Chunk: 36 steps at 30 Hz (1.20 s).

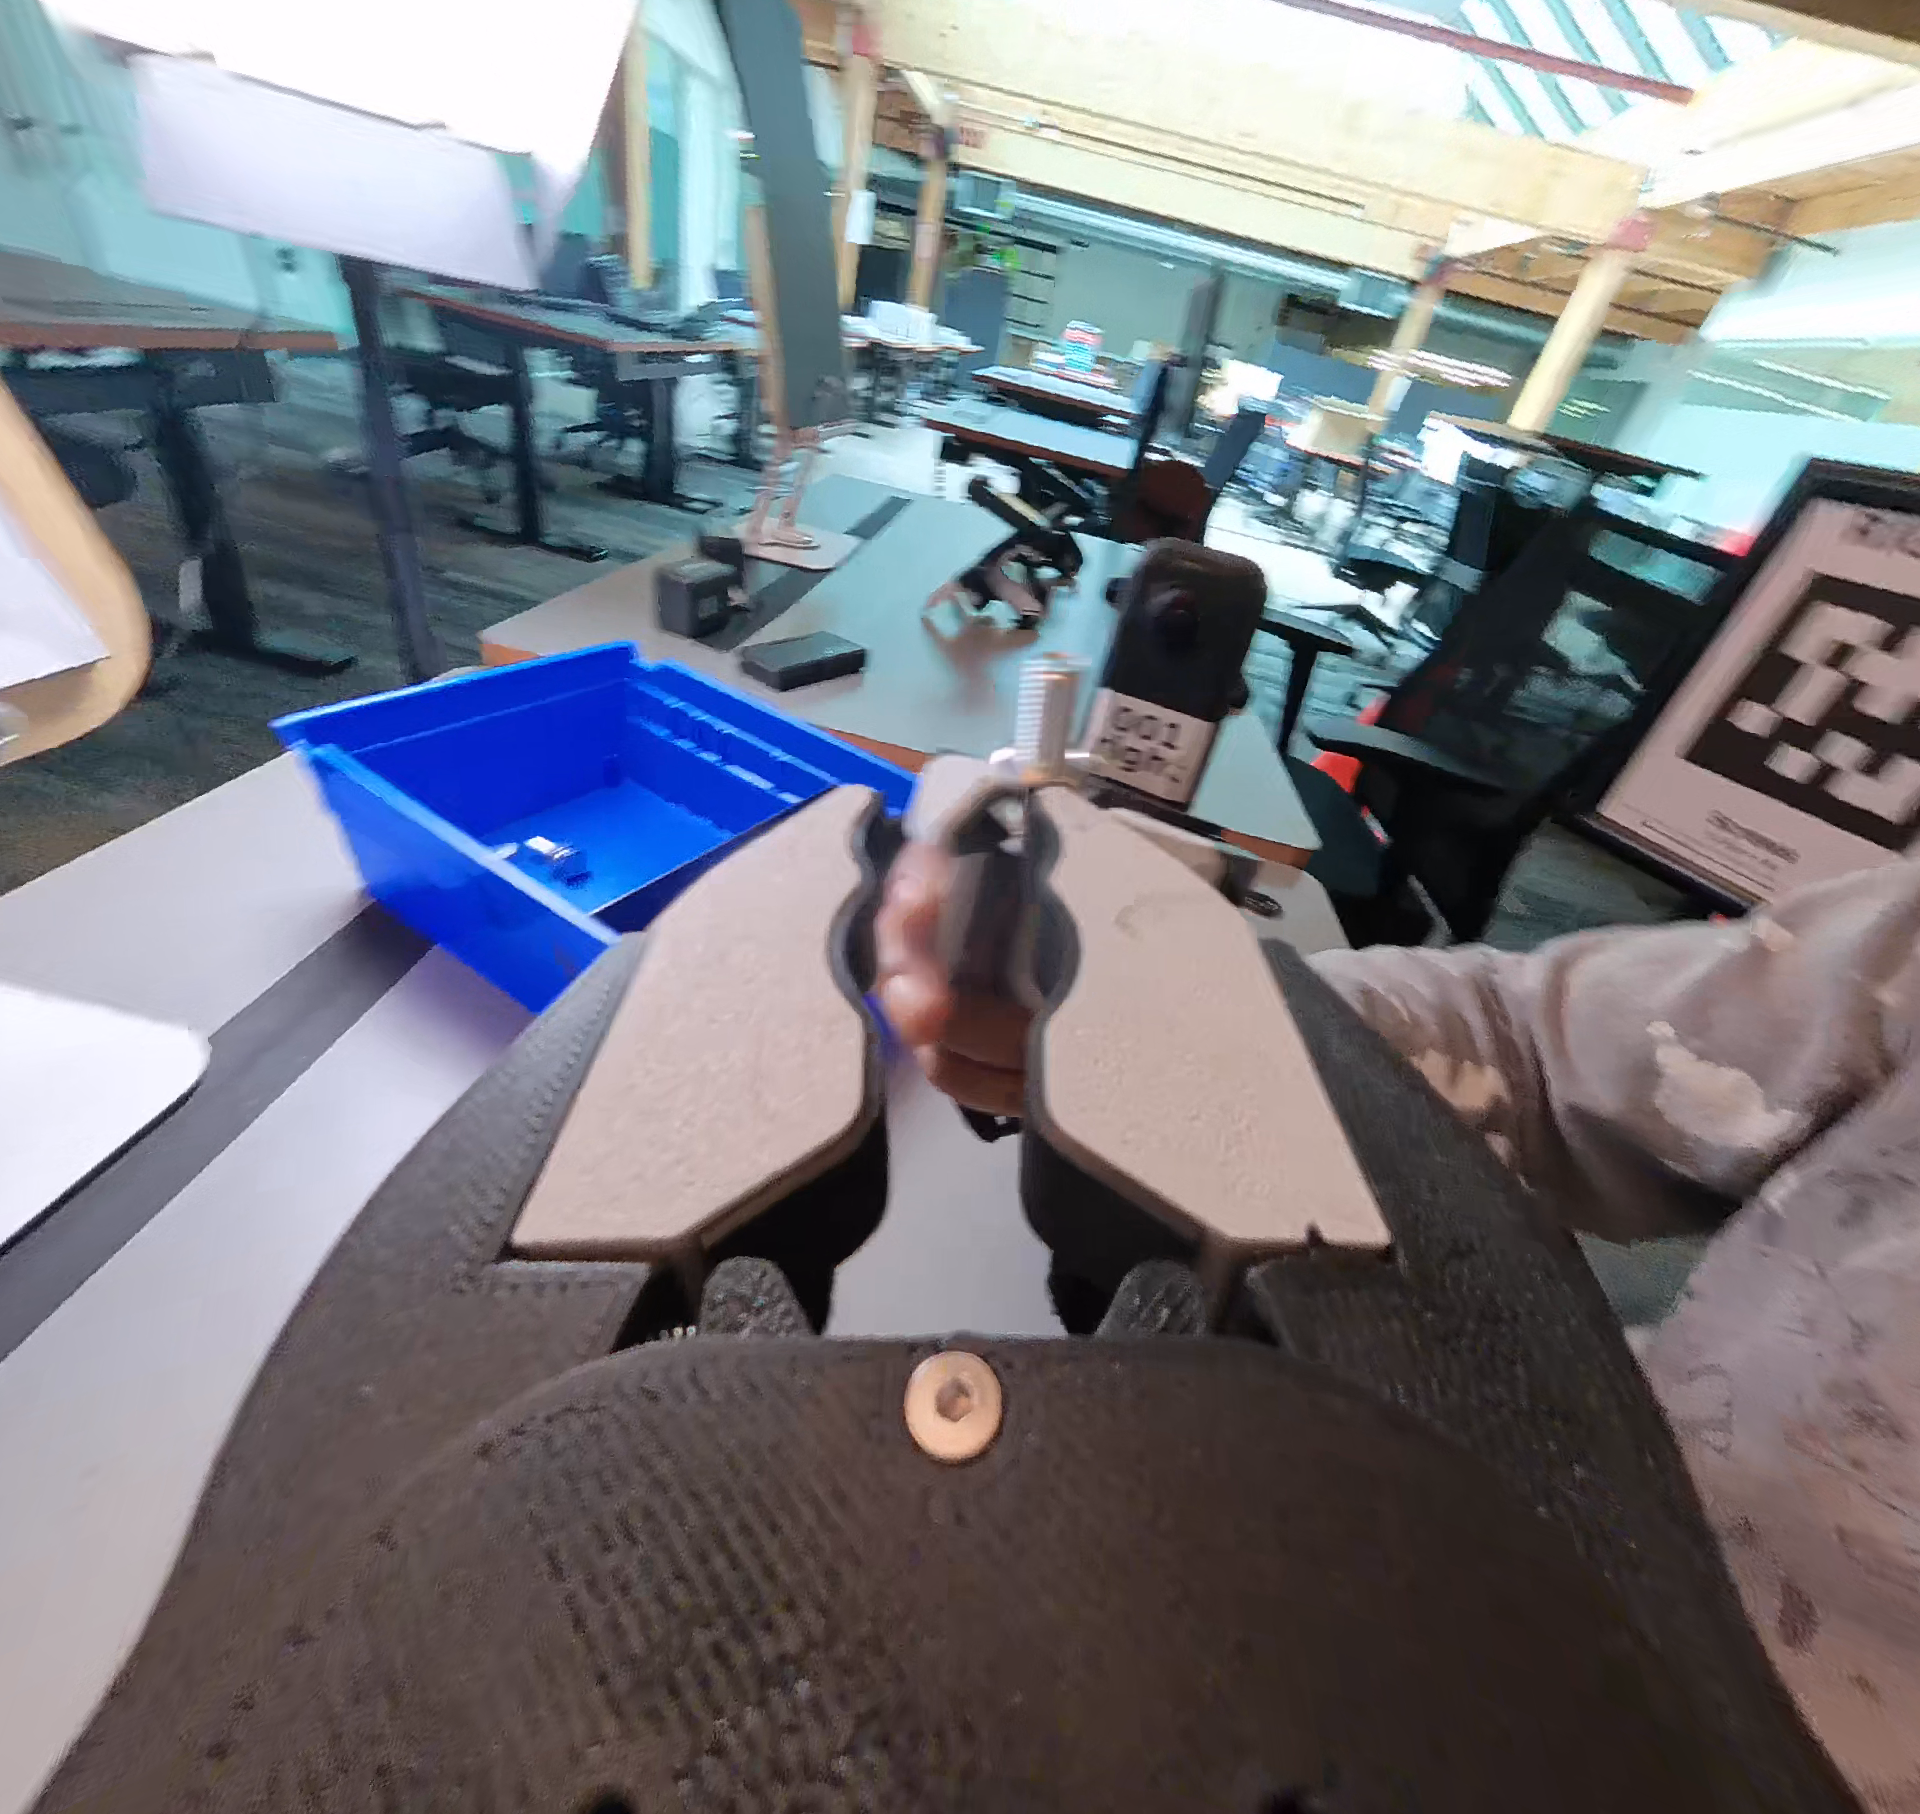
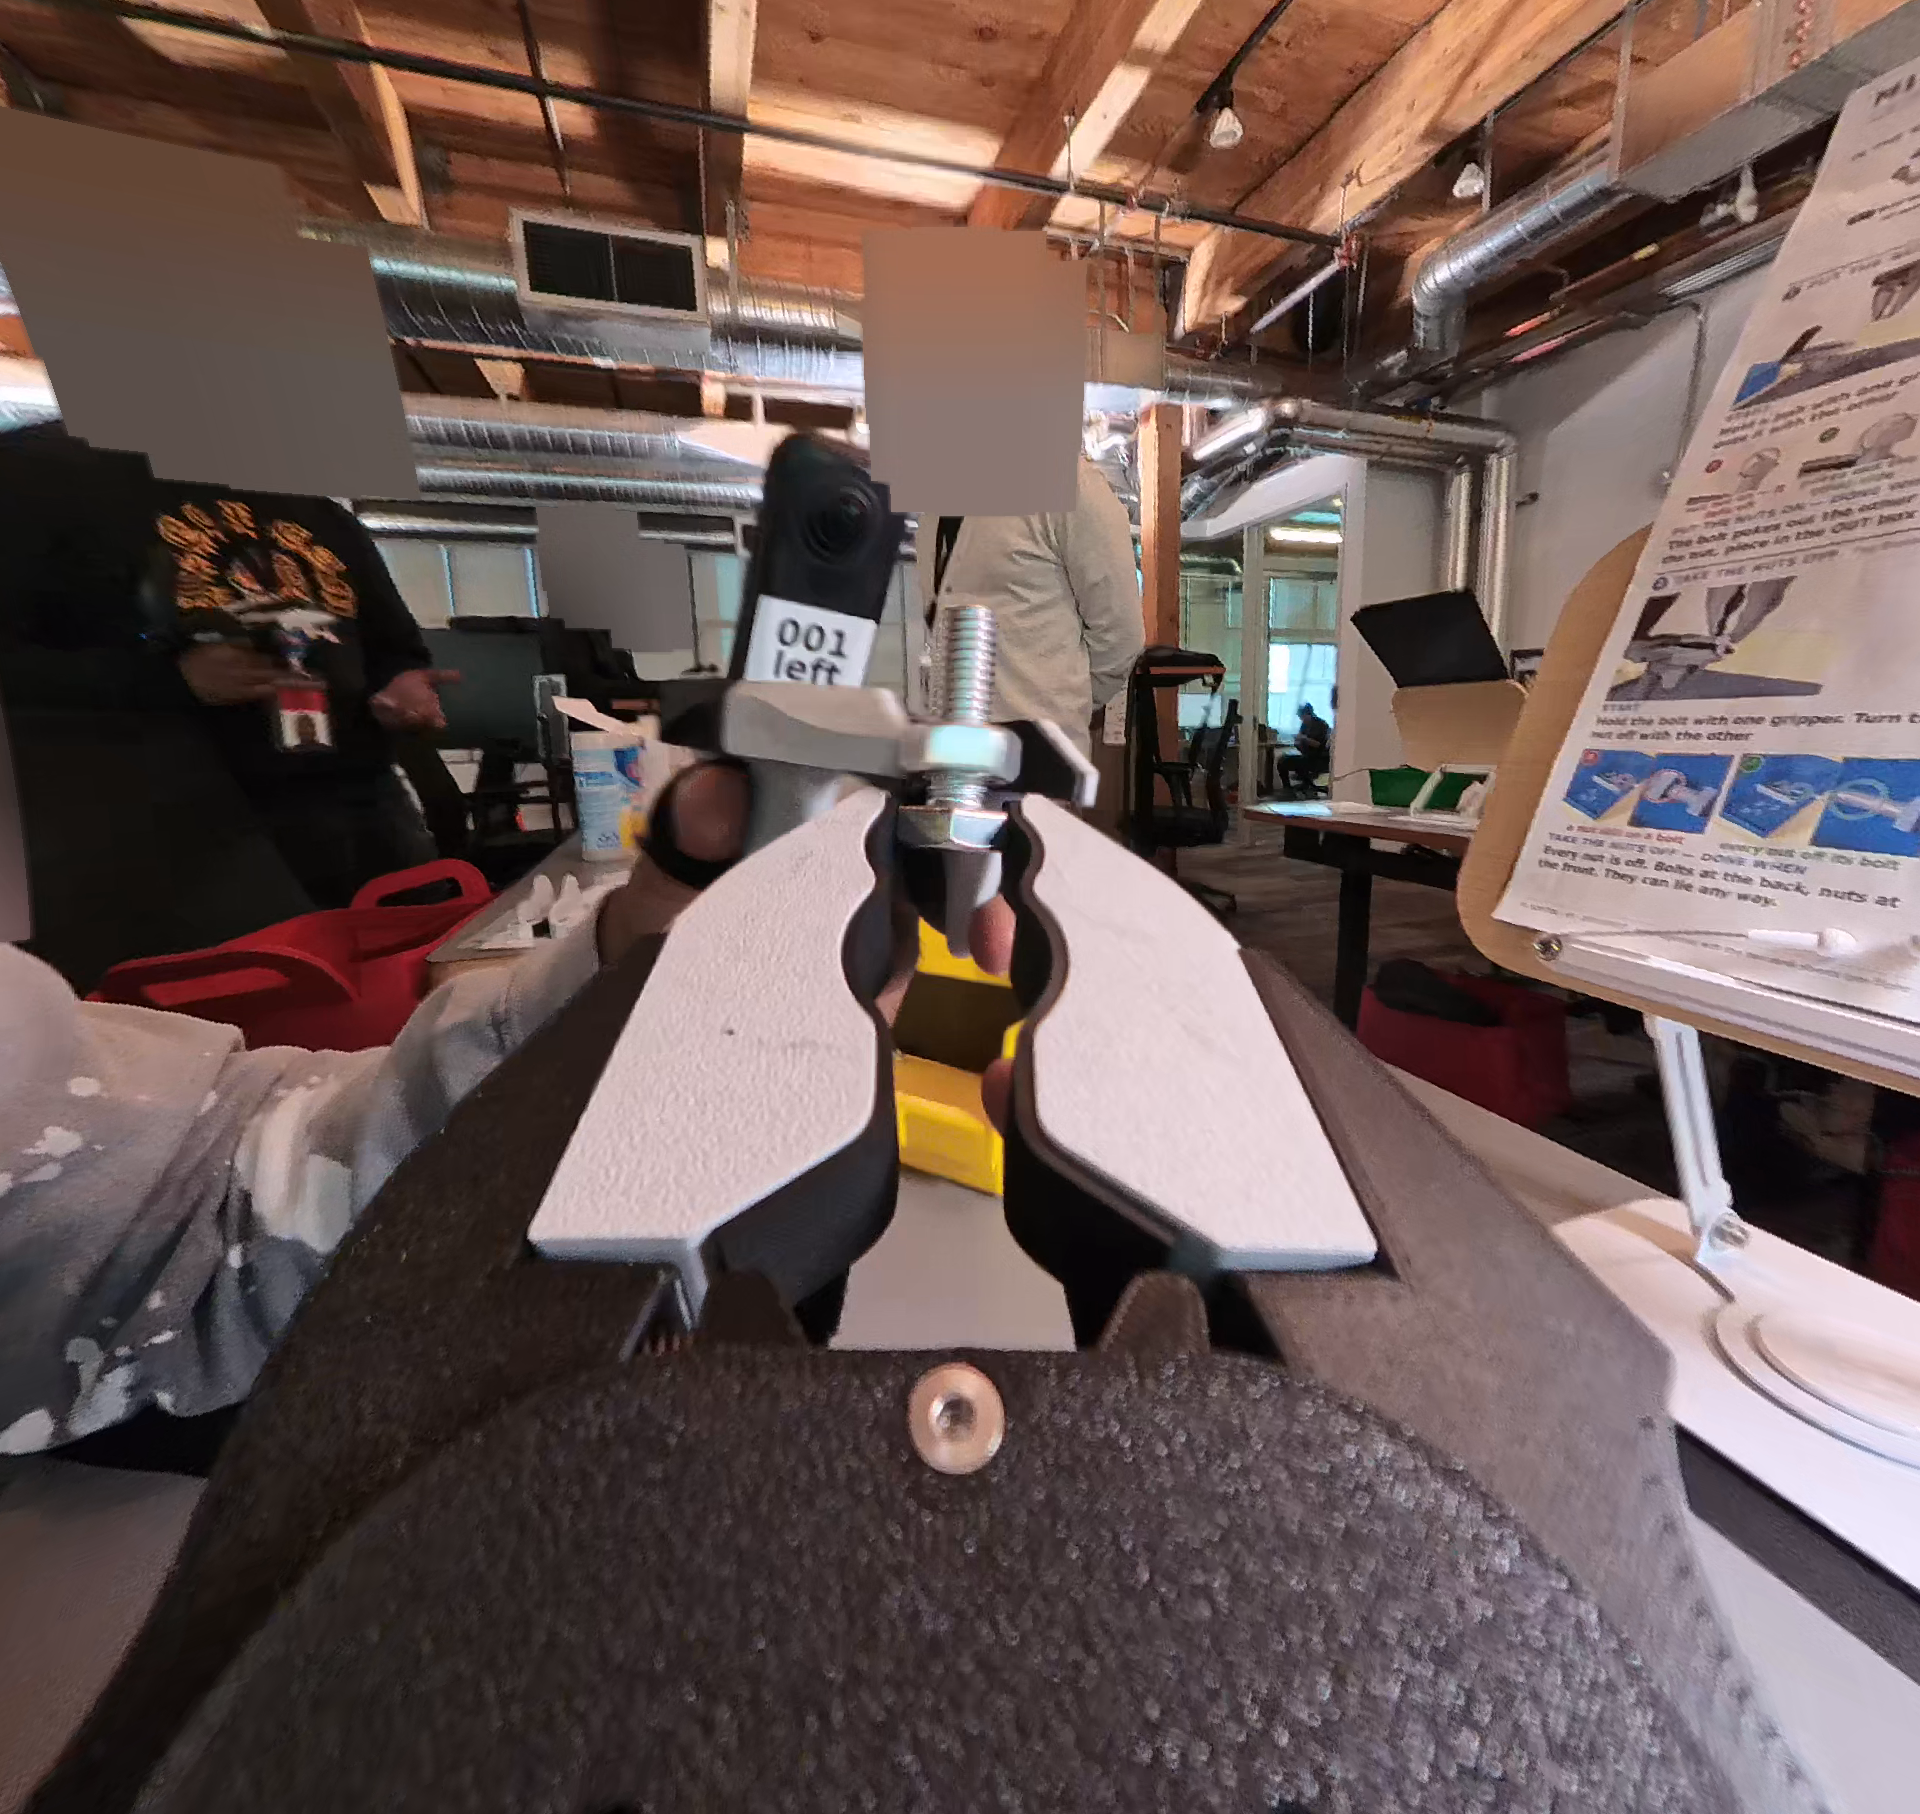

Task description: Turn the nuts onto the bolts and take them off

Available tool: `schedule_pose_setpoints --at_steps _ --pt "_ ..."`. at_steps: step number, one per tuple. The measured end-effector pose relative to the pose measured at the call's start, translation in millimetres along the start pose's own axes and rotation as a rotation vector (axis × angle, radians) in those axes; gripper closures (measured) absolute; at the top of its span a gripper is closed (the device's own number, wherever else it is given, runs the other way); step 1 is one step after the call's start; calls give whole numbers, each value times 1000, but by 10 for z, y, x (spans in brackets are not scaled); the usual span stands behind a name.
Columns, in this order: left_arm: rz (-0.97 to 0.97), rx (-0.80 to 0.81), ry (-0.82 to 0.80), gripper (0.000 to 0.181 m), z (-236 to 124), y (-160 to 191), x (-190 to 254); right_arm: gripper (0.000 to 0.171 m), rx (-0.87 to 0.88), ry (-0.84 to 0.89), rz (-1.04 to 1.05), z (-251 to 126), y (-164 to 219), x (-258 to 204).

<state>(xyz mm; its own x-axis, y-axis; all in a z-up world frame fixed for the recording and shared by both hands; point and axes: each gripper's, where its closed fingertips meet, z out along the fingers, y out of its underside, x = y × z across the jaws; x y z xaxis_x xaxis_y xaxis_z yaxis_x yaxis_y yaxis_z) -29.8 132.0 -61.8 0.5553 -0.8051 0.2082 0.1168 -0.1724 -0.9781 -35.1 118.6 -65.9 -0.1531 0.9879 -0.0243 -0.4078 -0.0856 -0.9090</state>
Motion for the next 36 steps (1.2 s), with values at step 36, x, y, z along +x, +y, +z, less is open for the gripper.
schedule_pose_setpoints --at_steps 36 --pt "71 190 -659 181 -621 80 -1163 153 -836 1097 -72 -1675 39 2803"
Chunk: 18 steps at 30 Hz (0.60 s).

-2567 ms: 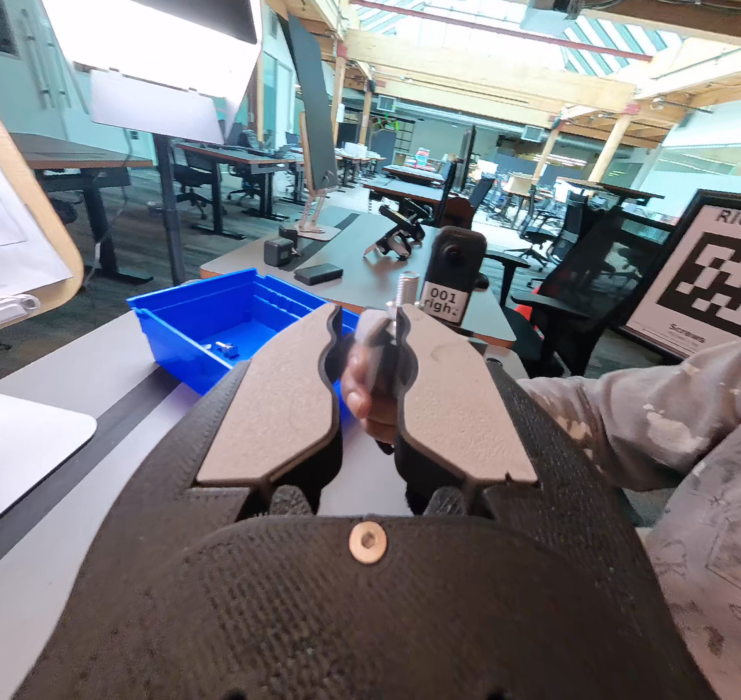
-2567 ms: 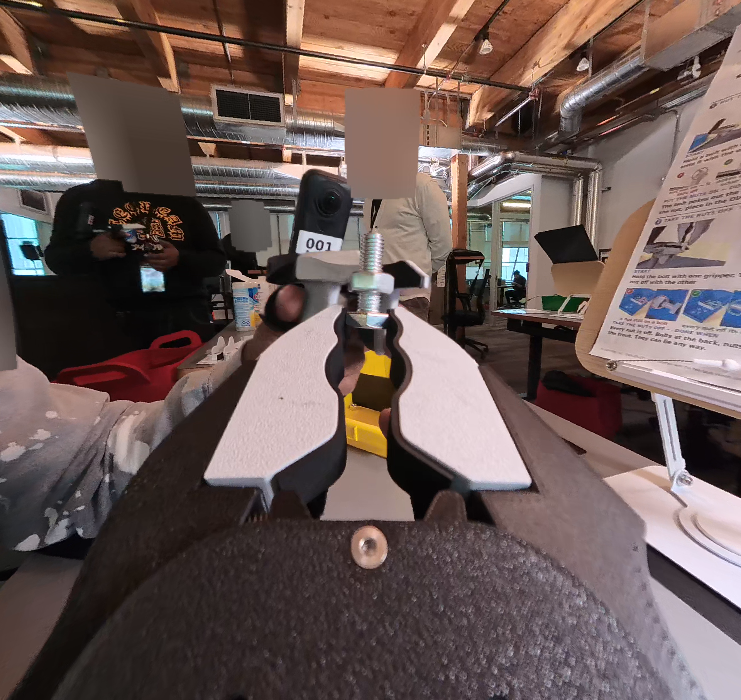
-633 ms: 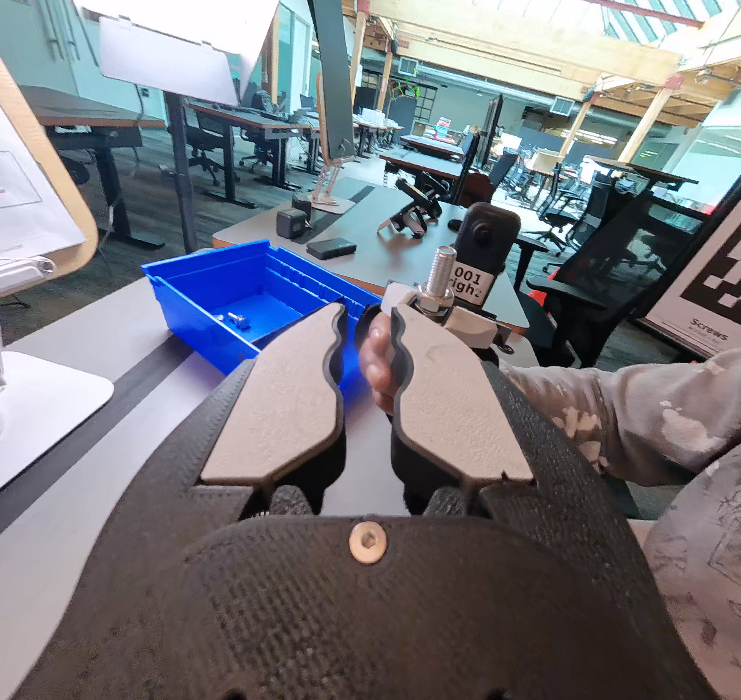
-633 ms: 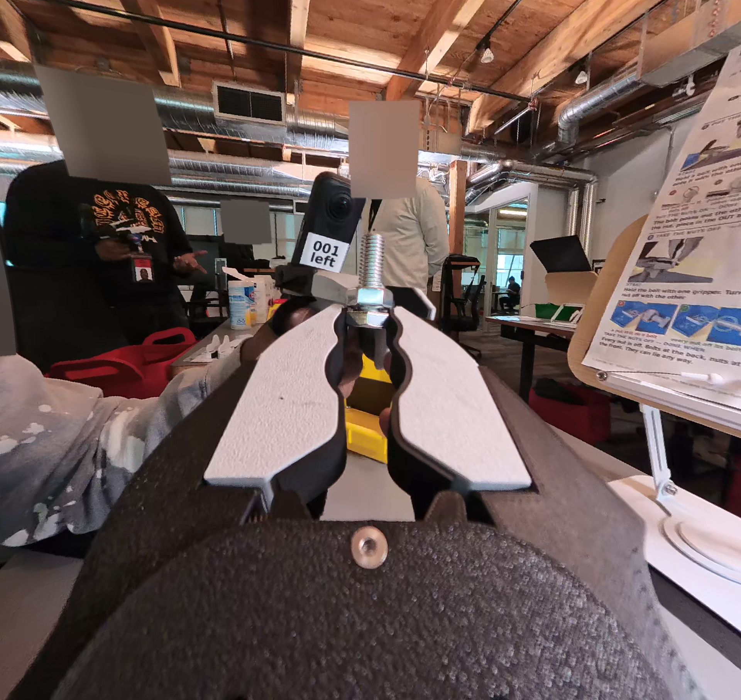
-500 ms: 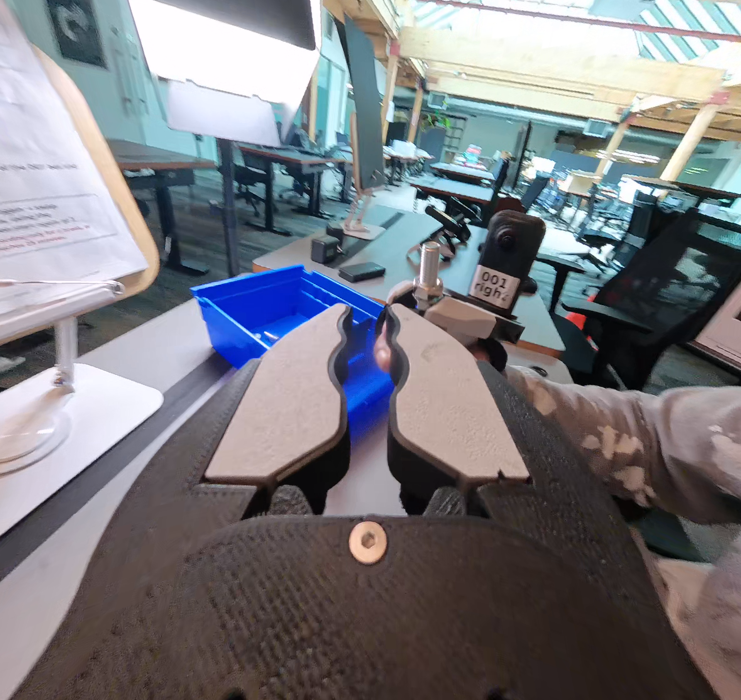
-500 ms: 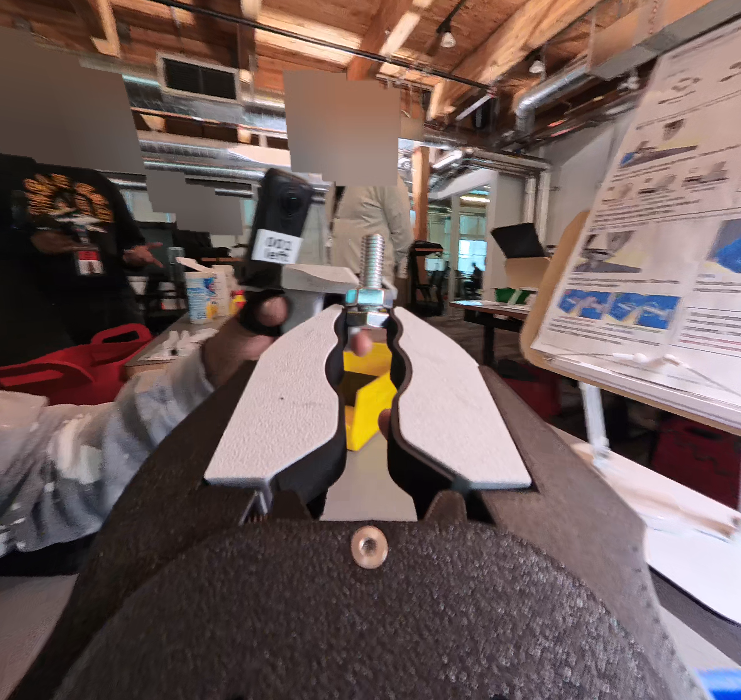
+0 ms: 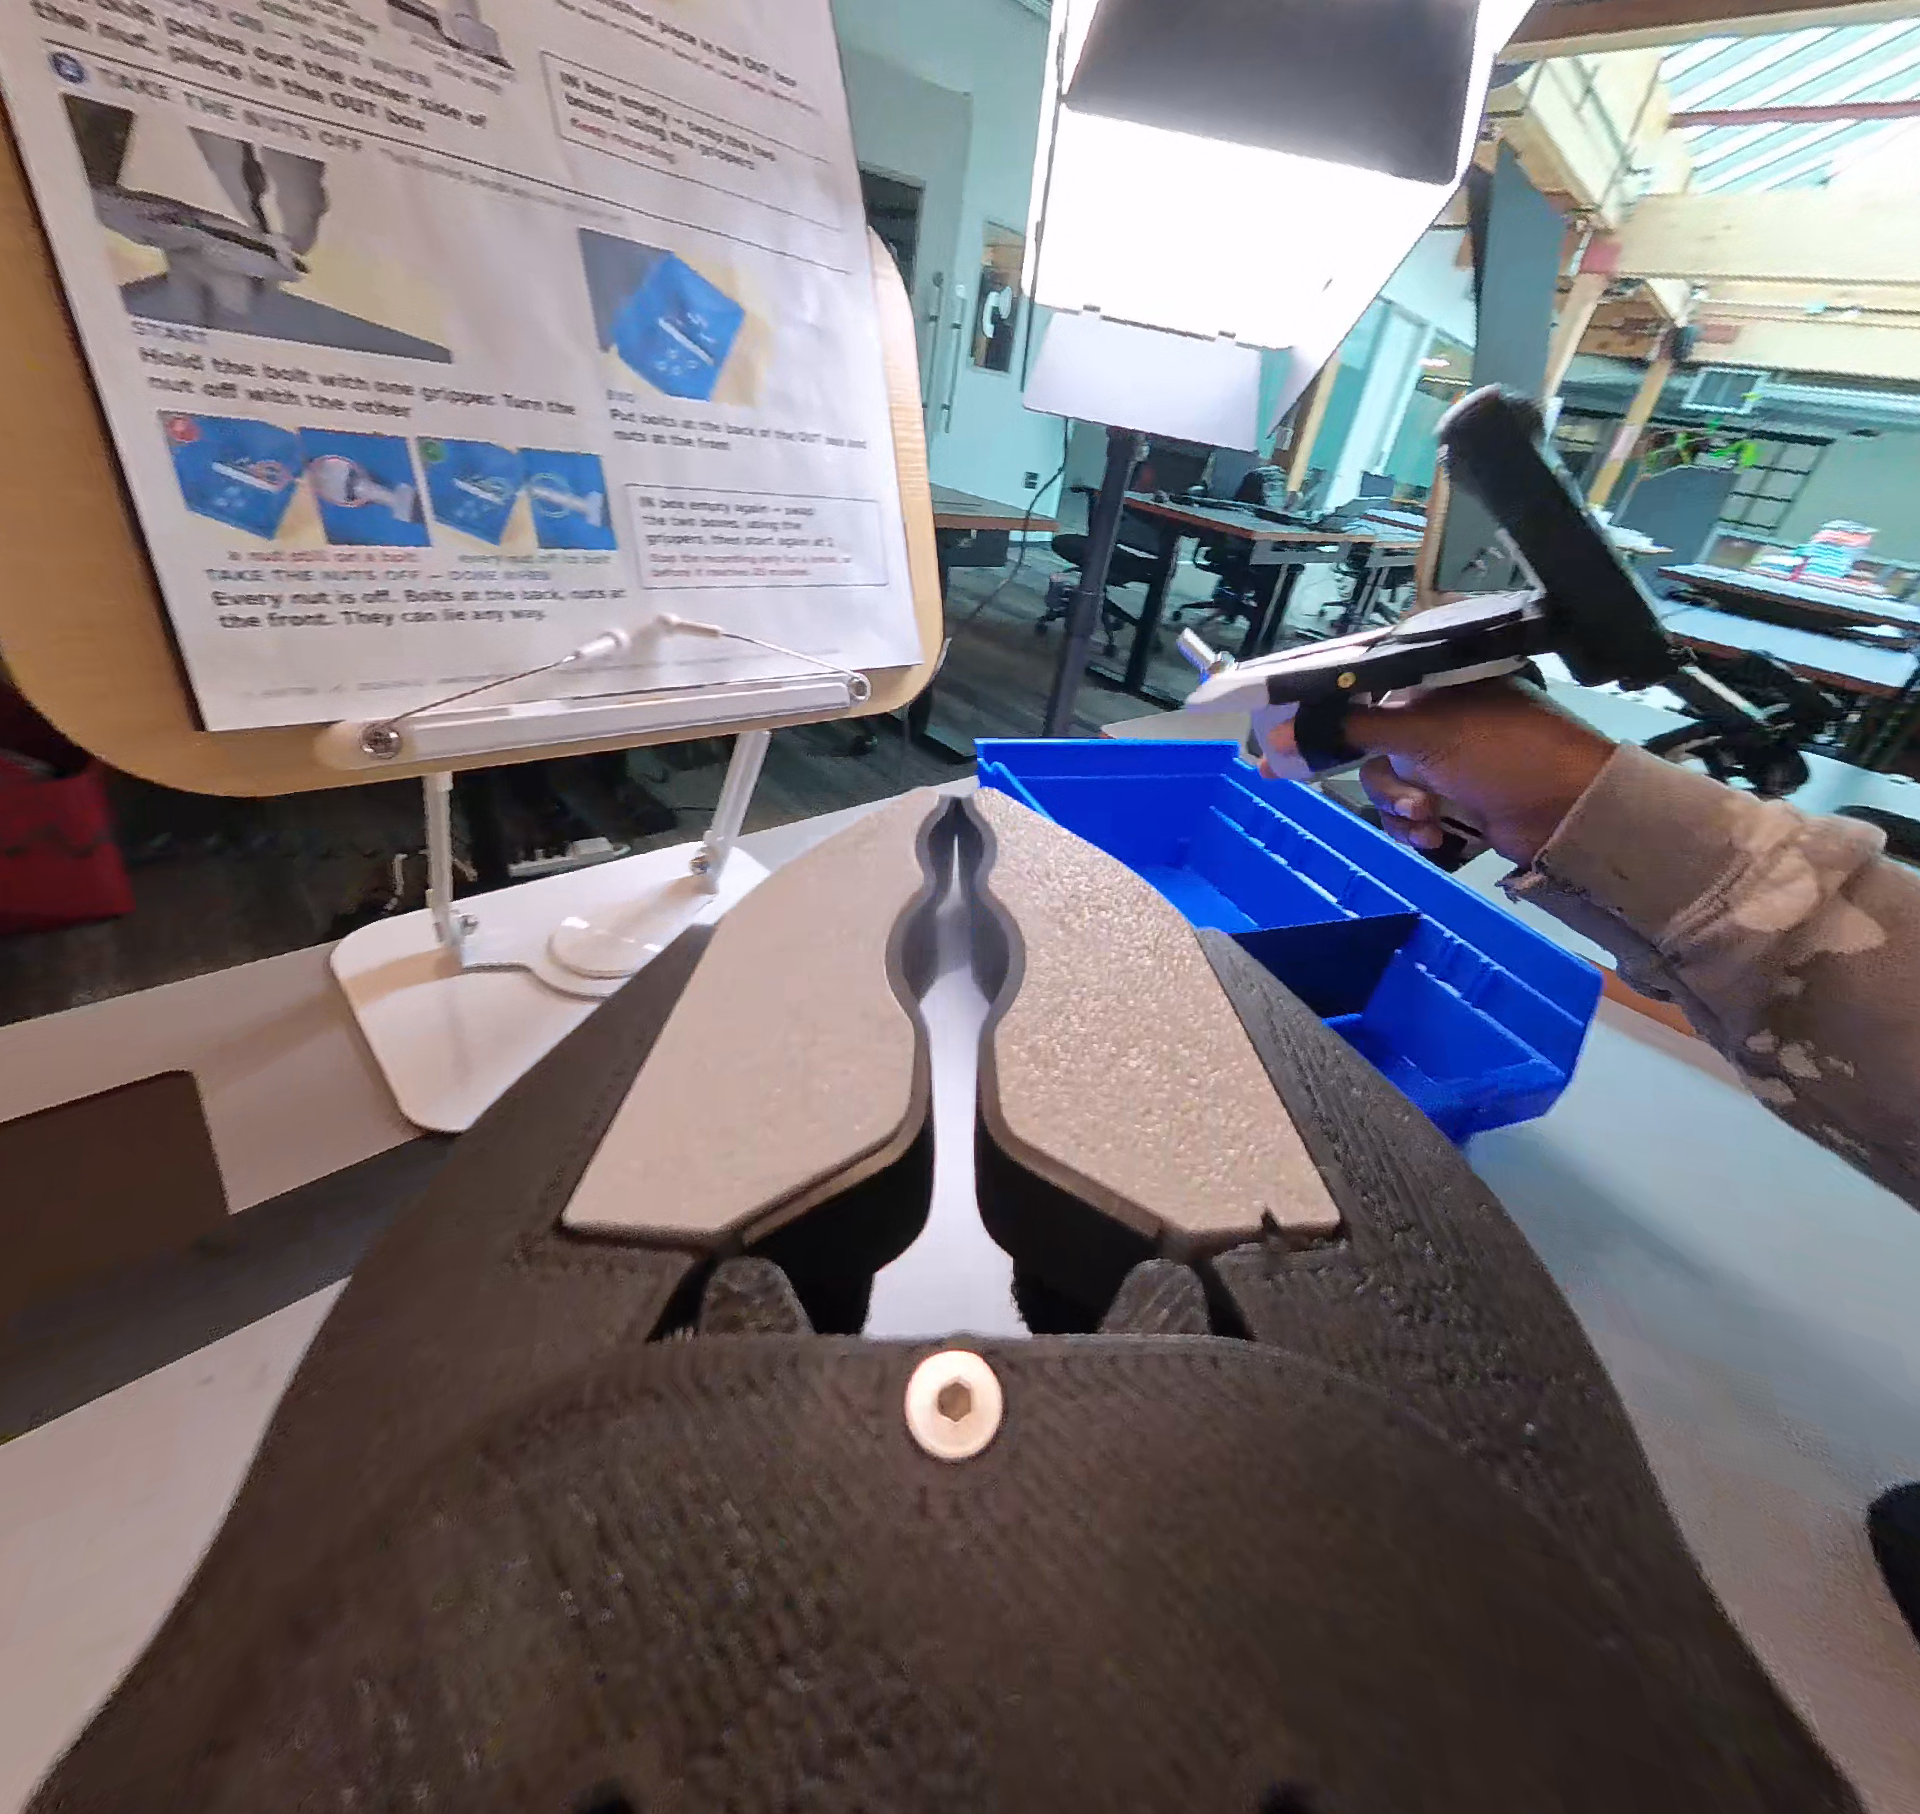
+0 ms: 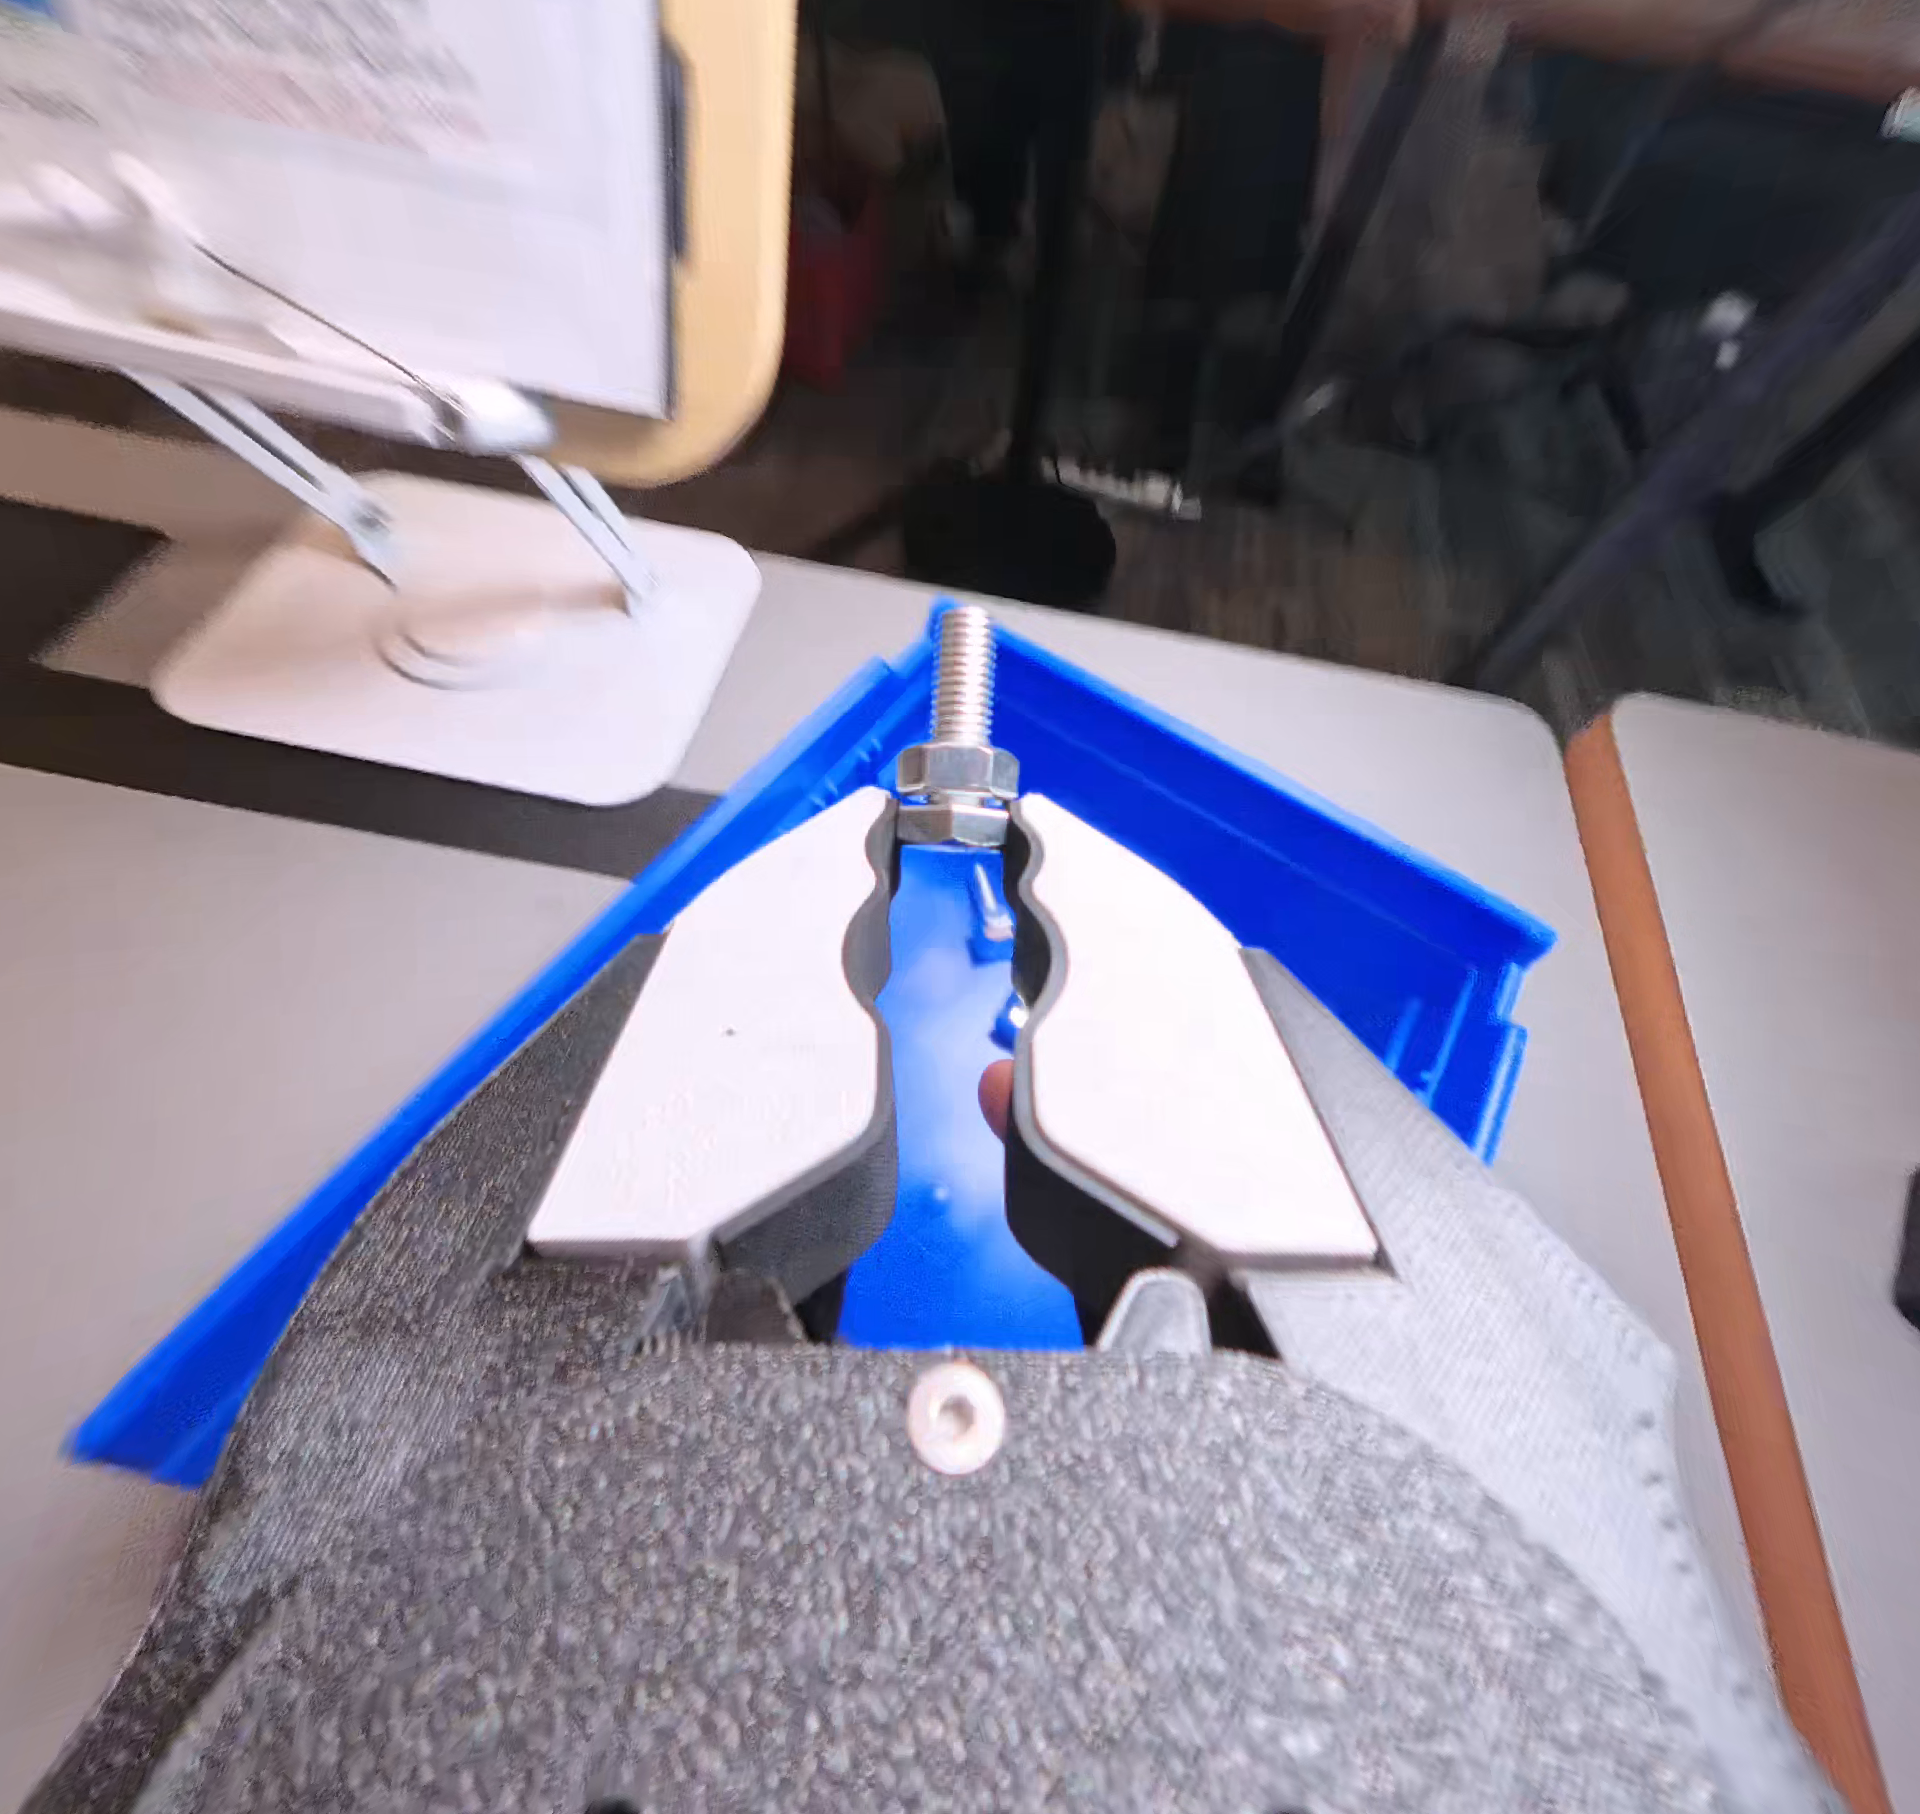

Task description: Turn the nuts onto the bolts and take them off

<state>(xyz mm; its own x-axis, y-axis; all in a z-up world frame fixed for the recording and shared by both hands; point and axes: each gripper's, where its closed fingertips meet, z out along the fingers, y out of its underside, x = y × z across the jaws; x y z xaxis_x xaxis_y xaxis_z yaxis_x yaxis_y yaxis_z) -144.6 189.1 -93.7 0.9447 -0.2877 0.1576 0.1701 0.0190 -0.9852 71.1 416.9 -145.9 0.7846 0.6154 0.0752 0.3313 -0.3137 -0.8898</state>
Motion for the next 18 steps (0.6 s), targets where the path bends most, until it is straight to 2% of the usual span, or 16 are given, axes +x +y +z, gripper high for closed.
schedule_pose_setpoints --at_steps 3,7,13,18 --pt "24 2 -41 181 -13 21 -57 152 -245 81 -25 367 398 253" --pt "46 -8 -77 181 11 91 -124 153 -499 171 -48 635 874 502" --pt "43 7 -99 180 -23 32 -248 153 -676 204 11 804 1293 635" --pt "27 13 -115 180 -51 -1 -365 152 -807 141 86 788 1518 573"
